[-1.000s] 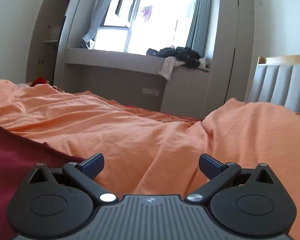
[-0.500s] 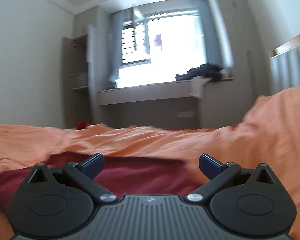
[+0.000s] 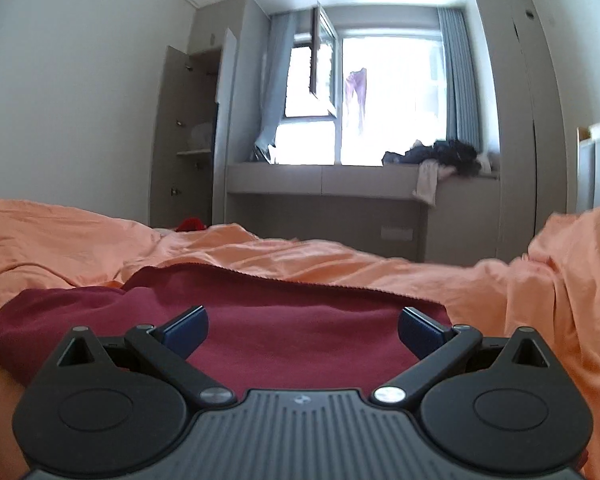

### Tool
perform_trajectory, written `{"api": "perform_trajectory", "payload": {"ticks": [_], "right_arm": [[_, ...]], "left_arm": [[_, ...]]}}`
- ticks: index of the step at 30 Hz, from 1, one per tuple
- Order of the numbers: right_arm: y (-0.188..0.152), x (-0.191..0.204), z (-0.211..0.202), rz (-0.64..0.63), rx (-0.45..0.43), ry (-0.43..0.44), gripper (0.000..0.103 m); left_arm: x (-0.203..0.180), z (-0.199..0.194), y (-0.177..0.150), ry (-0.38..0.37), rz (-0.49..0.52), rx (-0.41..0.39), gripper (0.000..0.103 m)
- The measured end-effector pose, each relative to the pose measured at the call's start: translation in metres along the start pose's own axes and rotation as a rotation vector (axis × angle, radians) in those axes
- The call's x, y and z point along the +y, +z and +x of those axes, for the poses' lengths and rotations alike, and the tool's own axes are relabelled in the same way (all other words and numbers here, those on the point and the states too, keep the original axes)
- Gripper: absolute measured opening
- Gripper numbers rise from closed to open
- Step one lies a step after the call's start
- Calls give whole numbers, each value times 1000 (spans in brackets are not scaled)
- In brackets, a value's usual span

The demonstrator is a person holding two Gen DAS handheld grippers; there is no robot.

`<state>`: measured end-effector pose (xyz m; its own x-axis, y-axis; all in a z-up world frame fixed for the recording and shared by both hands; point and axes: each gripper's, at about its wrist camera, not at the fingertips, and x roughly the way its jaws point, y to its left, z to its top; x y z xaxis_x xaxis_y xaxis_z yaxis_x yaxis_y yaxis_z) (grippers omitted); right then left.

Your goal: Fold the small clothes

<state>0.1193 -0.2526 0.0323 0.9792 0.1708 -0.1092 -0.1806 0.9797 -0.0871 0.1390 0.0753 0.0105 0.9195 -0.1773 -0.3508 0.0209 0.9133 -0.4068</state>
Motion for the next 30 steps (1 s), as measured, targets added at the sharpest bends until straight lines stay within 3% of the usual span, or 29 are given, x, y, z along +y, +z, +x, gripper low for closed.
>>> {"api": "perform_trajectory", "payload": {"ticks": [6, 15, 30], "right_arm": [[-22, 15, 6, -12, 62, -1, 103], [-36, 7, 7, 58, 39, 15, 103], [-39, 3, 9, 71, 34, 15, 102]], "left_arm": [[-9, 7, -6, -2, 37, 16, 103], [-11, 10, -9, 3, 43, 27, 103], [-11, 11, -10, 11, 56, 30, 103]]}}
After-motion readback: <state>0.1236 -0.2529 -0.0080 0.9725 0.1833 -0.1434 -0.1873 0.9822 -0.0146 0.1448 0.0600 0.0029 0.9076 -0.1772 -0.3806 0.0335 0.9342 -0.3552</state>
